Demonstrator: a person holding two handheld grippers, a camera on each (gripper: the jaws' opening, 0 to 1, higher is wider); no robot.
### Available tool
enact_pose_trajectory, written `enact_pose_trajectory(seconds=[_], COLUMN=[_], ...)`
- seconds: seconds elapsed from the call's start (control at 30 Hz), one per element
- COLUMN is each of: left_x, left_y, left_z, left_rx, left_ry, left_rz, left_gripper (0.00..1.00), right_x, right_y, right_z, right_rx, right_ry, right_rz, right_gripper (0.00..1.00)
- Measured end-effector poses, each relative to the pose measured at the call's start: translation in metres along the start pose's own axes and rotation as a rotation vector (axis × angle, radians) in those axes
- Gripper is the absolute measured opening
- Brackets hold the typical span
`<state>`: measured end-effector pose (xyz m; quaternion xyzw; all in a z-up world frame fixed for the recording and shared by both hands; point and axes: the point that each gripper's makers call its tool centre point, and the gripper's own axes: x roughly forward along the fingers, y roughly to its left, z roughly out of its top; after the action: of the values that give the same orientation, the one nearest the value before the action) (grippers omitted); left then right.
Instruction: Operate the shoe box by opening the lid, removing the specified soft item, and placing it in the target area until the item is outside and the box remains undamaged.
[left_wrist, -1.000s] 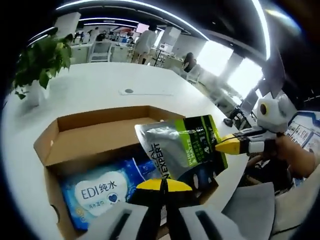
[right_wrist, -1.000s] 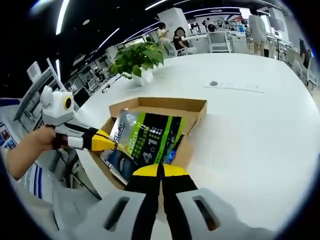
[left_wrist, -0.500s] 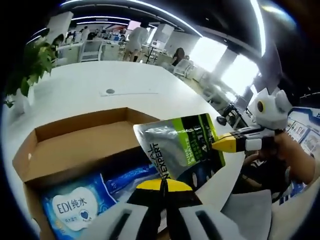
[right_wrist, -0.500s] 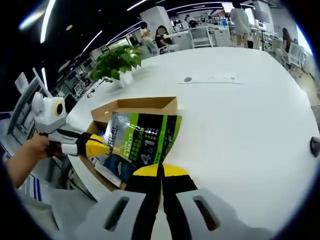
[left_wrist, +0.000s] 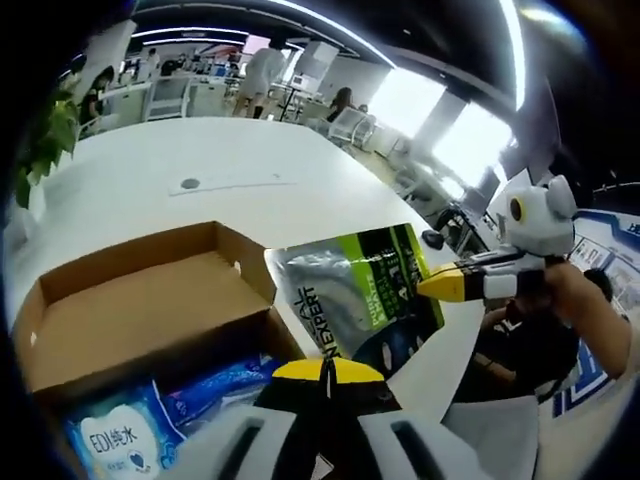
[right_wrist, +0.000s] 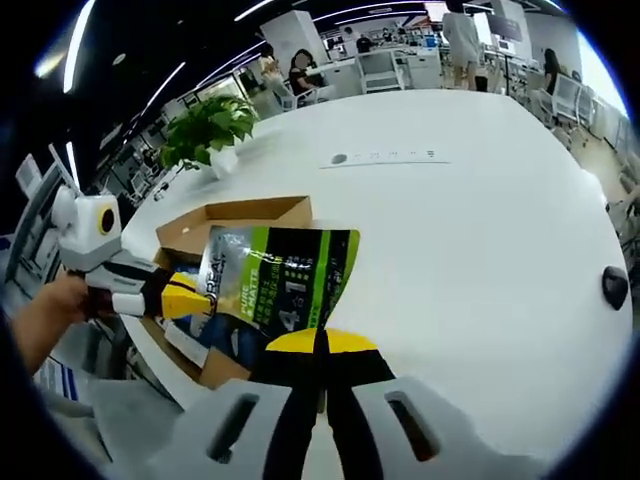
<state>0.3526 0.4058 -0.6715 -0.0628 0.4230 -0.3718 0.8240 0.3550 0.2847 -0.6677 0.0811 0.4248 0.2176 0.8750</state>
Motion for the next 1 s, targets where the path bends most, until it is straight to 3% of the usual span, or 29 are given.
enact_pose_trajectory(seconds=[0.37,0.8,1.0], left_x=[0.032,0.065,0.076], left_y=[-0.018,-0.005,0.0], left_z=[0.007,-0.006,-0.011], left_rx=[0.057,0.164,0.19], left_ry=[0.062,0.245,0.296], left_rz=[-0.019,0.047,0.065], left_gripper=[0.0,0.0,0.01], right_x=[-0.002,0.028,0.041], right_y=[-0.034,-0.057,-0.064], right_z=[-0.001,-0.011,-0.013], right_rx=[0.029,0.041,0.039], right_ry=[0.017,0.085,0.113], right_rz=[-0.052,-0.085,-0.096], right_gripper=[0.0,0.0,0.0])
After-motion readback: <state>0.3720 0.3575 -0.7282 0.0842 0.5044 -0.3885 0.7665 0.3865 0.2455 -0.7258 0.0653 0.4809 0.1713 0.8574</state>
